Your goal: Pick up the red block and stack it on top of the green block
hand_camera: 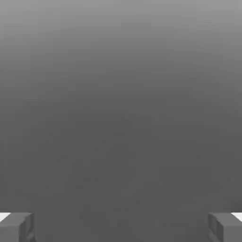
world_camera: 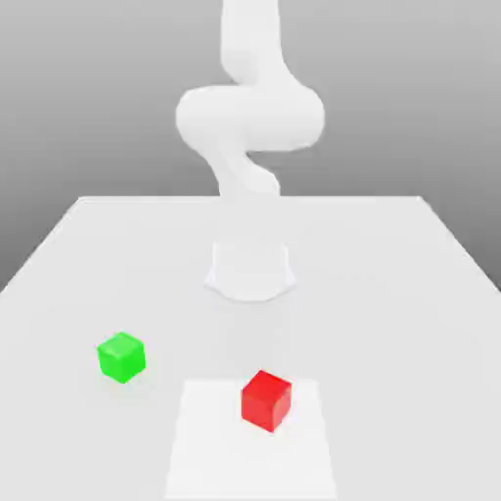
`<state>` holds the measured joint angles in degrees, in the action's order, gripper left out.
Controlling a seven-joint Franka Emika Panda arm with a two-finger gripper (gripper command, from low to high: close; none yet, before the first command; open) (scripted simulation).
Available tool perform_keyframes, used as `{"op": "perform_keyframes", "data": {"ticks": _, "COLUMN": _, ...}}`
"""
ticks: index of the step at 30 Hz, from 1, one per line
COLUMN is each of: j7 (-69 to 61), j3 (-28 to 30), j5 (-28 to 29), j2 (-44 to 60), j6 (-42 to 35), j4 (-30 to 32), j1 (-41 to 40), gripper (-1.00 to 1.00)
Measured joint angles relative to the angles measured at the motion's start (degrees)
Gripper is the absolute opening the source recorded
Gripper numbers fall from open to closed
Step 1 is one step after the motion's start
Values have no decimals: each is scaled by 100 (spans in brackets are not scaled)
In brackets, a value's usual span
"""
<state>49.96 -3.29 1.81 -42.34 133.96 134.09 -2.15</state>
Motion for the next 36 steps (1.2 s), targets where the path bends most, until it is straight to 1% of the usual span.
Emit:
{"op": "perform_keyframes", "data": {"ticks": 5, "j7": 830, "j3": -561, "j5": 351, "j2": 772, "j6": 440, "j4": 471, "j1": -417, "gripper": 0}}
{"op": "perform_keyframes", "data": {"ticks": 10, "j7": 1596, "j3": -953, "j5": 643, "j2": 1562, "j6": 863, "j4": 926, "j1": -783, "gripper": 0}}
{"op": "perform_keyframes", "data": {"ticks": 15, "j7": 2301, "j3": -1183, "j5": 855, "j2": 2346, "j6": 1289, "j4": 1381, "j1": -1059, "gripper": 0}}
{"op": "perform_keyframes", "data": {"ticks": 19, "j7": 2776, "j3": -1262, "j5": 907, "j2": 2933, "j6": 1642, "j4": 1749, "j1": -1192, "gripper": 0}}
{"op": "perform_keyframes", "data": {"ticks": 24, "j7": 3156, "j3": -1292, "j5": 675, "j2": 3567, "j6": 2106, "j4": 2218, "j1": -1237, "gripper": 0}}
{"op": "perform_keyframes", "data": {"ticks": 26, "j7": 3207, "j3": -1287, "j5": 440, "j2": 3778, "j6": 2296, "j4": 2409, "j1": -1197, "gripper": 0}}
{"op": "perform_keyframes", "data": {"ticks": 29, "j7": 3135, "j3": -1313, "j5": -104, "j2": 4033, "j6": 2563, "j4": 2672, "j1": -1084, "gripper": 0}}
{"op": "perform_keyframes", "data": {"ticks": 30, "j7": 3127, "j3": -1314, "j5": -186, "j2": 4088, "j6": 2617, "j4": 2695, "j1": -1064, "gripper": 0}}
{"op": "perform_keyframes", "data": {"ticks": 32, "j7": 3152, "j3": -1308, "j5": -213, "j2": 4183, "j6": 2697, "j4": 2679, "j1": -1061, "gripper": 0}}
{"op": "perform_keyframes", "data": {"ticks": 36, "j7": 3270, "j3": -1276, "j5": -91, "j2": 4391, "j6": 2864, "j4": 2600, "j1": -1064, "gripper": 0}}
